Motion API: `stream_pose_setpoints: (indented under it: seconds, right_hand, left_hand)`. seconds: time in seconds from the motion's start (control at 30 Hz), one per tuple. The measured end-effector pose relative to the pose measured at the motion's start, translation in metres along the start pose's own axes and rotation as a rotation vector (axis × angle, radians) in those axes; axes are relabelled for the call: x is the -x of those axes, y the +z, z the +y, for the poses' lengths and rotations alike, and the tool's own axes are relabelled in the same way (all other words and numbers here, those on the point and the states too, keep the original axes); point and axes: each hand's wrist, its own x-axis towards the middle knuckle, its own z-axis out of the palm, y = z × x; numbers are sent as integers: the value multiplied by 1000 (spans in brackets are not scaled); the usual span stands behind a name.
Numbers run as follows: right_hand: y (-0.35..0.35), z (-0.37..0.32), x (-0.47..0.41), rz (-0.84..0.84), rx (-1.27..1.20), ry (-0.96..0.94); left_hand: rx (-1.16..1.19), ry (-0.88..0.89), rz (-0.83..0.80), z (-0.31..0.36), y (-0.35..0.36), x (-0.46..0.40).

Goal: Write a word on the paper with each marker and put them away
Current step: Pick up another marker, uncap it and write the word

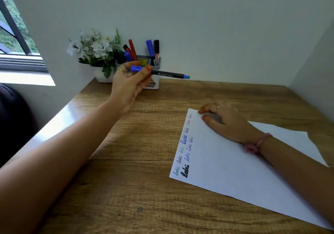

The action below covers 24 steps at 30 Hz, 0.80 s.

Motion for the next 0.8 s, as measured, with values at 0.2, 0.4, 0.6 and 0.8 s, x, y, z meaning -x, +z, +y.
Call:
stream_pose_setpoints:
  seconds: [0.2, 0.4, 0.6, 0.8]
  right_hand:
    - [0, -1, 0, 22, -4, -1]
    - [-2, -3, 1, 23, 0, 5]
    - [-2, -2, -1, 19, -3, 4]
    - [0, 2, -2, 26, -32, -3]
  left_hand:
    - [-115, 290, 106, 22, 8, -22]
    - [-449, 530, 188, 49, 29, -66]
    - [-785, 615, 281, 46, 37, -102]
    - [-1007, 507, 208, 19, 40, -114]
